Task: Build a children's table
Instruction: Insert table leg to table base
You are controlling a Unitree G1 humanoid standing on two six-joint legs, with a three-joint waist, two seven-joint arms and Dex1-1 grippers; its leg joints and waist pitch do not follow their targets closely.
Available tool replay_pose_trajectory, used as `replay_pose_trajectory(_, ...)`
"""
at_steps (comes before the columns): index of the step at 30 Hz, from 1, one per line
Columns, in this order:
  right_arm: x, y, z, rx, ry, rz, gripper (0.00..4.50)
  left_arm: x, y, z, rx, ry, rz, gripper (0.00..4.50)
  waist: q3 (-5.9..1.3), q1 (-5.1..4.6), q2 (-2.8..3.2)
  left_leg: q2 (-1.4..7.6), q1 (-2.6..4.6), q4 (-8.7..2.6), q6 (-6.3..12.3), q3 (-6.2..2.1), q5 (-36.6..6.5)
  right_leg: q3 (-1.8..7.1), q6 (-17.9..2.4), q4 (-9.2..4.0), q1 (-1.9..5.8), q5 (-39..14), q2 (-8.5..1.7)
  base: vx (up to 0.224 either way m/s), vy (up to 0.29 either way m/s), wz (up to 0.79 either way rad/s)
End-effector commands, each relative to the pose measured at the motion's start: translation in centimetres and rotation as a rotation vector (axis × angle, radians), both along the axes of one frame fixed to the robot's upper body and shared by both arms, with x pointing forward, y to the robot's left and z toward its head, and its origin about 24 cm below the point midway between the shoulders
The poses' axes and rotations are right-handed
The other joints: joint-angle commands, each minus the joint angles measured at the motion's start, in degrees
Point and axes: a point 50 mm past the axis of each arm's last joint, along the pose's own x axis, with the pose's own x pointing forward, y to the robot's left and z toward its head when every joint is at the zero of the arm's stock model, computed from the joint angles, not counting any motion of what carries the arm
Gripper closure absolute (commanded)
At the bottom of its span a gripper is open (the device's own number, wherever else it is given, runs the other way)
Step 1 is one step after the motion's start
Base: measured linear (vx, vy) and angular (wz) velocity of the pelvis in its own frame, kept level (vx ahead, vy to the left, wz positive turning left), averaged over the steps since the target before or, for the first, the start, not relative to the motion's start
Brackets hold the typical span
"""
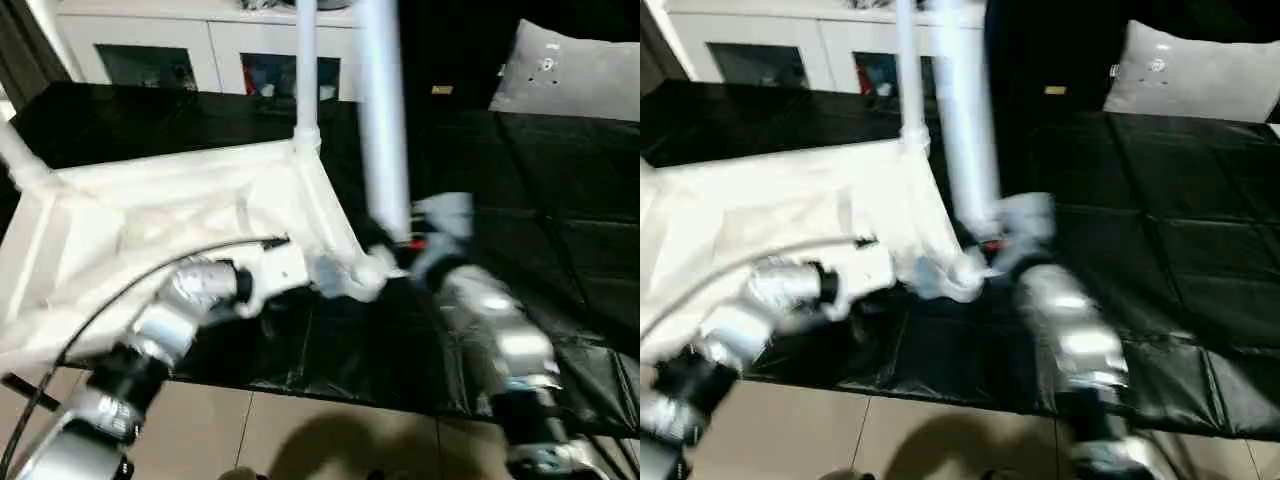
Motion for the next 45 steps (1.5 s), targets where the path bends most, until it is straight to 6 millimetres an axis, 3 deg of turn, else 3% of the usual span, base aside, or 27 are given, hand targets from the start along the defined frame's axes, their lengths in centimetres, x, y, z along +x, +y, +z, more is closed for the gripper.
replay_pose_trajectory(1, 0.0, 0.2, 2.0, 0.046, -0.088, 0.032, 2.62, 1.5, 0.3, 3.5, -0.107, -0.134, 0.027, 4.06, -4.82, 0.25, 0.2, -0.09, -0.19, -2.78, 2.83, 0.03, -1.1, 2.29, -13.5, -1.77, 5.01, 8.9, -2.2, 0.0, 0.0, 0.0)
replay_pose_trajectory(4, 0.0, 0.2, 2.4, 0.045, -0.1, 0.042, 2.62, 1.4, 0.1, 4.1, -0.154, -0.128, 0.01, 3.88, -5.04, 0.12, 0.34, -0.05, -0.23, -2.35, 4.7, 0.13, -0.2, 2.38, -15.5, -1.5, 4.92, 12.2, -2.26, 0.0, 0.0, 0.0)
replay_pose_trajectory(5, -0.1, 0.3, 2.7, 0.044, -0.106, 0.065, 2.62, 1.6, -0.2, 4.9, -0.197, -0.162, 0.017, 3.88, -4.94, 0.42, 0.36, 0.19, 0.15, -2.29, 5.21, 0.34, -1.6, 2.46, -16.4, -1.65, 4.44, 11.5, -2.28, 0.0, 0.0, 0.0)
replay_pose_trajectory(7, -0.2, 0.4, 2.9, 0.046, -0.109, 0.08, 2.62, 1.8, -0.4, 5.5, -0.229, -0.173, 0.038, 3.49, -4.6, 0.58, 0.28, 0.33, -0.01, -2.4, 5.15, 0.39, -3.3, 2.46, -16.5, -1.74, 4.51, 9.0, -2.27, 0.0, 0.0, 0.0)
replay_pose_trajectory(8, -0.4, 0.6, 3.1, 0.049, -0.113, 0.102, 2.62, 2.1, -0.8, 6.4, -0.264, -0.191, 0.069, 3.49, -4.39, 0.9, -0.15, 0.5, 0.03, -2.54, 4.6, 0.47, -5.0, 2.43, -15.7, -2.06, 4.55, 4.5, -2.28, 0.0, 0.0, 0.0)
replay_pose_trajectory(10, -0.6, 1.0, 3.3, 0.049, -0.114, 0.14, 2.62, 2.9, -1.4, 7.5, -0.316, -0.203, 0.151, 3.39, -4.07, 1.32, 0.1, 0.62, 0.38, -2.58, 3.54, 0.55, -7.1, 2.45, -14.7, -2.36, 4.17, -0.4, -2.24, 0.0, 0.0, 0.0)
replay_pose_trajectory(11, -0.7, 1.2, 3.4, 0.048, -0.112, 0.151, 2.62, 3.1, -1.7, 7.9, -0.342, -0.207, 0.167, 3.22, -3.83, 1.42, -0.26, 0.58, 0.23, -2.83, 2.91, 0.45, -8.2, 2.39, -13.5, -2.84, 4.33, -4.6, -2.36, 0.0, 0.0, 0.0)
replay_pose_trajectory(15, -0.7, 1.6, 3.3, 0.05, -0.105, 0.17, 2.62, 3.3, -2.5, 8.7, -0.415, -0.198, 0.194, 2.97, -3.38, 1.37, -0.16, 0.54, 0.64, -3.29, 0.91, 0.31, -12.8, 2.27, -10.2, -4.11, 4.0, -16.4, -2.48, 0.0, 0.0, 0.0)
replay_pose_trajectory(16, -0.8, 2.1, 3.4, 0.056, -0.1, 0.2, 2.62, 3.2, -3.9, 10.1, -0.621, -0.131, 0.206, 2.82, -3.57, 1.39, 0.09, 0.53, 0.62, -3.13, 0.23, 0.34, -12.5, 2.36, -10.1, -3.82, 4.15, -16.6, -2.62, 0.0, 0.0, 0.0)
replay_pose_trajectory(17, -0.8, 2.3, 3.4, 0.06, -0.1, 0.218, 2.62, 2.7, -4.6, 10.8, -0.739, -0.088, 0.169, 2.66, -3.85, 1.63, -0.04, 0.57, 0.46, -2.96, 0.49, 0.3, -10.6, 2.44, -11.4, -3.72, 4.2, -13.3, -2.68, 0.0, 0.0, 0.0)
replay_pose_trajectory(19, -0.9, 2.5, 3.5, 0.061, -0.1, 0.229, 2.62, 2.2, -5.1, 11.2, -0.817, -0.055, 0.136, 2.57, -3.94, 1.81, -0.23, 0.51, 0.06, -2.88, 1.31, 0.22, -9.3, 2.33, -12.6, -3.37, 4.19, -9.7, -2.44, 0.0, 0.0, 0.0)
replay_pose_trajectory(22, -1.0, 2.7, 3.7, 0.071, -0.1, 0.246, 2.62, 1.4, -5.8, 11.5, -0.92, -0.001, 0.092, 2.3, -3.91, 1.74, -0.27, 0.31, -0.21, -2.86, 2.08, 0.18, -8.7, 2.12, -11.6, -3.45, 4.45, -10.0, -2.29, 0.0, 0.0, 0.0)
replay_pose_trajectory(23, -1.2, 2.9, 3.8, 0.074, -0.1, 0.276, 2.62, 0.6, -6.4, 11.6, -1.004, 0.062, 0.062, 2.19, -3.93, 1.69, -0.59, 0.36, -0.11, -2.78, 2.31, 0.28, -8.5, 2.2, -11.4, -3.45, 4.41, -10.4, -2.31, 0.0, 0.0, 0.0)
replay_pose_trajectory(32, -1.6, 3.7, 4.1, 0.073, -0.114, 0.346, 2.62, -0.4, -8.1, 10.4, -1.084, 0.236, 0.075, 1.39, -3.81, 1.74, -0.73, 0.36, -0.1, -2.74, 2.49, 0.36, -8.1, 2.16, -9.6, -3.85, 4.16, -13.0, -2.14, 0.0, 0.0, 0.0)
replay_pose_trajectory(35, -1.6, 3.8, 4.3, 0.072, -0.13, 0.35, 2.62, 0.6, -8.1, 9.5, -1.044, 0.181, 0.207, 1.17, -3.87, 1.74, -1.01, 0.34, -0.2, -2.73, 2.89, 0.31, -7.3, 2.16, -8.8, -3.91, 4.23, -11.8, -2.03, 0.0, 0.0, 0.0)
replay_pose_trajectory(43, -1.5, 4.0, 4.2, 0.061, -0.13, 0.354, 2.62, 0.7, -8.2, 9.7, -1.09, 0.175, 0.253, 1.15, -3.91, 1.99, -1.21, 0.38, -0.2, -2.65, 3.04, 0.29, -6.1, 2.23, -9.1, -3.65, 4.28, -10.0, -2.16, 0.0, 0.0, 0.0)
replay_pose_trajectory(45, -1.5, 4.0, 4.2, 0.062, -0.129, 0.354, 2.62, 0.5, -8.2, 9.8, -1.101, 0.179, 0.251, 1.42, -3.9, 2.12, -1.27, 0.46, -0.16, -2.62, 3.23, 0.32, -6.1, 2.26, -9.5, -3.56, 4.27, -9.6, -2.21, 0.0, 0.0, 0.0)
